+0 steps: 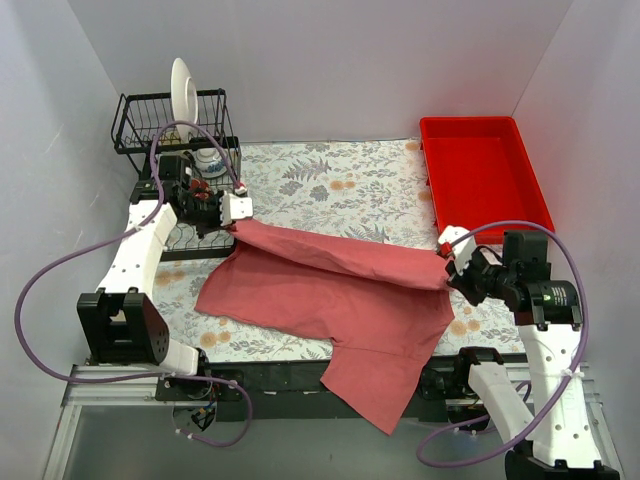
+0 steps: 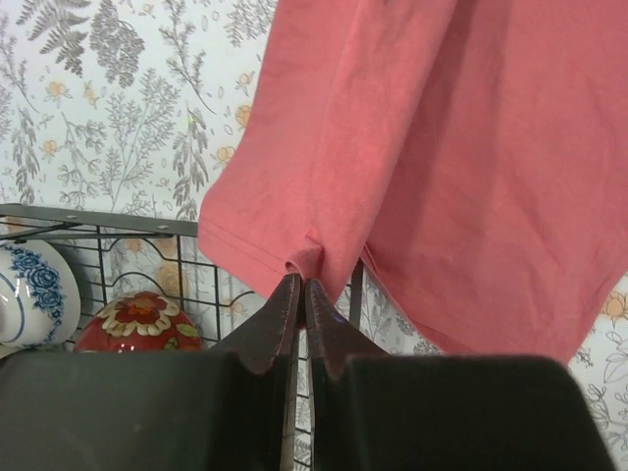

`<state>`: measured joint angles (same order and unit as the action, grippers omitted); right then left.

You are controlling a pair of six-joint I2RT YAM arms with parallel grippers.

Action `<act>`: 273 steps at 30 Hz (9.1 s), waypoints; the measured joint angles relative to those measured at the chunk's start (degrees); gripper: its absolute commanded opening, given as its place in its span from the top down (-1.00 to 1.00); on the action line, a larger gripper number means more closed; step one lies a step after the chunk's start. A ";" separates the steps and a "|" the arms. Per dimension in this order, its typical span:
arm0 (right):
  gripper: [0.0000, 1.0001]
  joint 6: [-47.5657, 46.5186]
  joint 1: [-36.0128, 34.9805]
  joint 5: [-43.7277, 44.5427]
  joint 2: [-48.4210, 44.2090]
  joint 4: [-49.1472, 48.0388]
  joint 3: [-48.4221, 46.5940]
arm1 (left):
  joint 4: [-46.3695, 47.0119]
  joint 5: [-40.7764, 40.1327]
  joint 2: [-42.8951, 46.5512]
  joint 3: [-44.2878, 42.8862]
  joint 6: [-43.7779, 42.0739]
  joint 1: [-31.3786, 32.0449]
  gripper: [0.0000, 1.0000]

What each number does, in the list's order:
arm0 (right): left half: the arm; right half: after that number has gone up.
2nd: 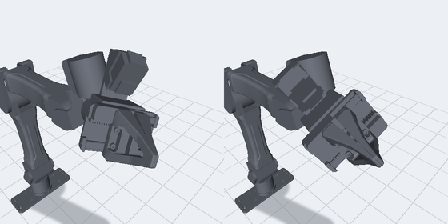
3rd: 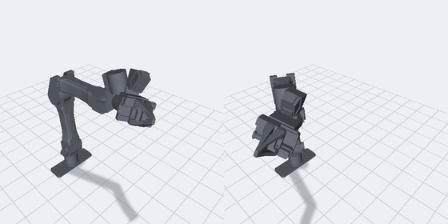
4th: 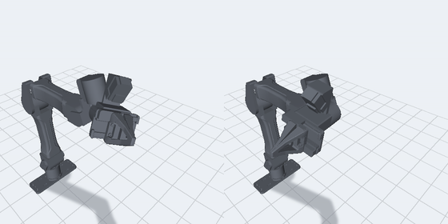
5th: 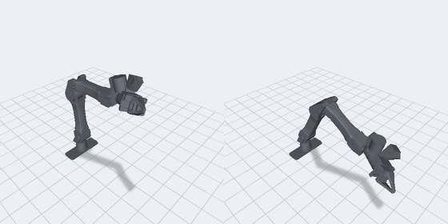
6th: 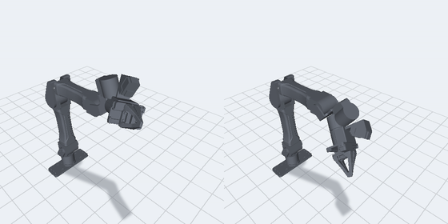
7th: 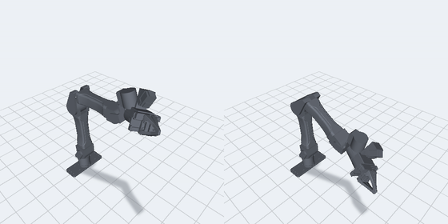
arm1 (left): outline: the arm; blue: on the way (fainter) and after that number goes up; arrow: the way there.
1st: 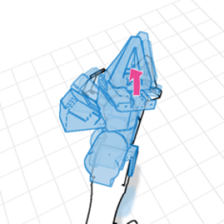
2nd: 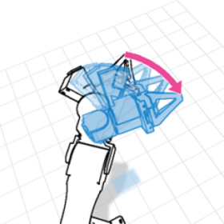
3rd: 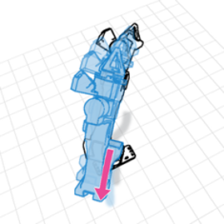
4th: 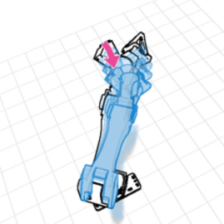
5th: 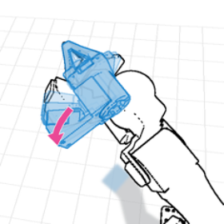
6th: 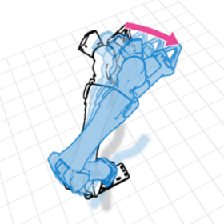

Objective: Roll the t-shirts
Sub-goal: Fold the T-shirt at the center of the board.

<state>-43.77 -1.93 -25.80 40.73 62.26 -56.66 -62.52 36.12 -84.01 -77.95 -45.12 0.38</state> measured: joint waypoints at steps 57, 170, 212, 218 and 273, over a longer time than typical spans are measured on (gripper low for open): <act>0.32 -0.22 -0.79 14.49 35.15 -25.62 8.46 | 25.64 2.12 -2.95 22.62 48.46 24.00 0.11; 0.10 -9.92 7.54 10.75 61.92 5.20 0.13 | 30.80 -0.68 -14.88 5.35 70.40 14.73 -0.19; 0.97 -6.45 7.30 13.88 50.49 5.79 -8.59 | 16.41 -14.29 -33.79 -23.10 51.54 10.36 -0.18; 0.97 -3.67 6.62 12.09 50.49 4.39 -8.59 | 6.54 -17.53 -38.56 -32.26 45.35 9.77 -0.09; 0.97 -0.98 4.42 10.58 53.00 3.58 -12.28 | 11.32 -17.84 -2.14 25.53 7.13 9.73 0.07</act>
<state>-44.75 2.48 -15.22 93.73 65.84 -68.95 -51.20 18.28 -86.15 -52.42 -38.00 10.11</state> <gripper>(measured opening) 0.032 0.484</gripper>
